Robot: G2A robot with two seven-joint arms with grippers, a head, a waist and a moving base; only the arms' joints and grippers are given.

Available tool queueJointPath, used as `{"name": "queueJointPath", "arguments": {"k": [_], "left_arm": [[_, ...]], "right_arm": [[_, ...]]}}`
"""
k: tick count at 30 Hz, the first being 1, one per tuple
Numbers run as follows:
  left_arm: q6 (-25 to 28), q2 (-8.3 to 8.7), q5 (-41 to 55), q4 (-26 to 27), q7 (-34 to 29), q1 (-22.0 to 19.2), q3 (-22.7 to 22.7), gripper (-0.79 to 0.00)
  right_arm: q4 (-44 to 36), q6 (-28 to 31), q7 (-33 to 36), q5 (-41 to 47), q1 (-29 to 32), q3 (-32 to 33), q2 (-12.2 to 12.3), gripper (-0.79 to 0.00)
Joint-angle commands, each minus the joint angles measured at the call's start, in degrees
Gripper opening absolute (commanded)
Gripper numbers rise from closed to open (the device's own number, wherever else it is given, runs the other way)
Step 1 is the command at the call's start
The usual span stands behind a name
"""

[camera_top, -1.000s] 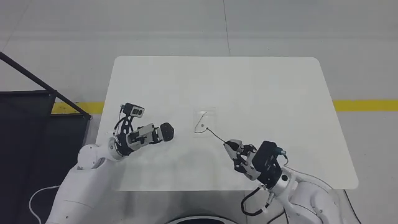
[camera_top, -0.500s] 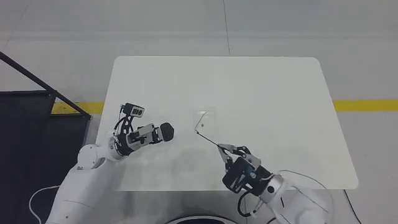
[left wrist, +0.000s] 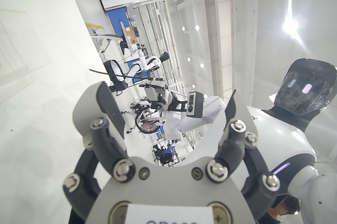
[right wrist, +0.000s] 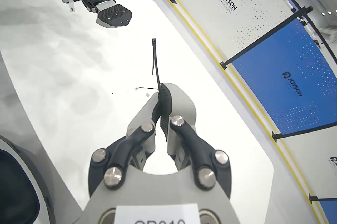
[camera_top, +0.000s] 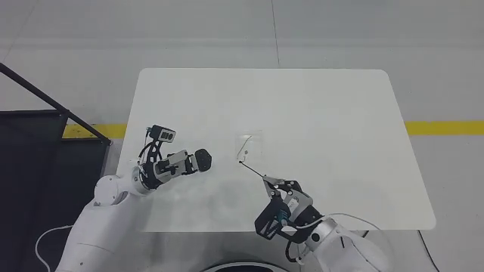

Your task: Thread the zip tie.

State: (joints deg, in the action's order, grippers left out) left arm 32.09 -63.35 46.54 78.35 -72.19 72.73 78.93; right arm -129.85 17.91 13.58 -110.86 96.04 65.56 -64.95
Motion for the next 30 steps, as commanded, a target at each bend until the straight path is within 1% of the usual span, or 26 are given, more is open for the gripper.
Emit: {"name": "queueJointPath", "arguments": {"k": [1,5,10,12,14,16,20,25,27,30], "left_arm": [[0.0,0.0,0.0,0.0,0.0,0.0,0.0,0.0],[0.0,0.0,0.0,0.0,0.0,0.0,0.0,0.0],[0.0,0.0,0.0,0.0,0.0,0.0,0.0,0.0],[0.0,0.0,0.0,0.0,0.0,0.0,0.0,0.0],[0.0,0.0,0.0,0.0,0.0,0.0,0.0,0.0],[0.0,0.0,0.0,0.0,0.0,0.0,0.0,0.0],[0.0,0.0,0.0,0.0,0.0,0.0,0.0,0.0],[0.0,0.0,0.0,0.0,0.0,0.0,0.0,0.0],[0.0,0.0,0.0,0.0,0.0,0.0,0.0,0.0],[0.0,0.0,0.0,0.0,0.0,0.0,0.0,0.0]], "right_arm": [[0.53,-0.03,-0.77,-2.26,-0.47,-0.71,0.01,-0.785],[1.21,-2.39,0.22,-9.37,-1.2,-3.0,-0.15,-0.785],[2.03,-4.69,3.77,-21.69,-3.11,-7.75,-0.58,-0.785],[2.56,-5.69,5.75,-25.93,-4.0,-9.6,-0.87,-0.785],[3.57,-7.06,9.16,-31.58,-5.15,-12.31,-1.37,-0.785],[4.46,-8.55,11.99,-34.85,-6.05,-14.49,-1.92,-0.785],[6.27,-9.99,16.7,-40.29,-7.85,-17.64,-2.95,-0.785],[7.68,-10.46,20.86,-46.48,-8.73,-20.8,-3.95,-0.785],[7.88,-10.79,22.38,-47.51,-8.74,-21.51,-4.31,-0.785],[7.88,-10.79,22.38,-47.51,-8.74,-21.51,-4.31,-0.785]]}}
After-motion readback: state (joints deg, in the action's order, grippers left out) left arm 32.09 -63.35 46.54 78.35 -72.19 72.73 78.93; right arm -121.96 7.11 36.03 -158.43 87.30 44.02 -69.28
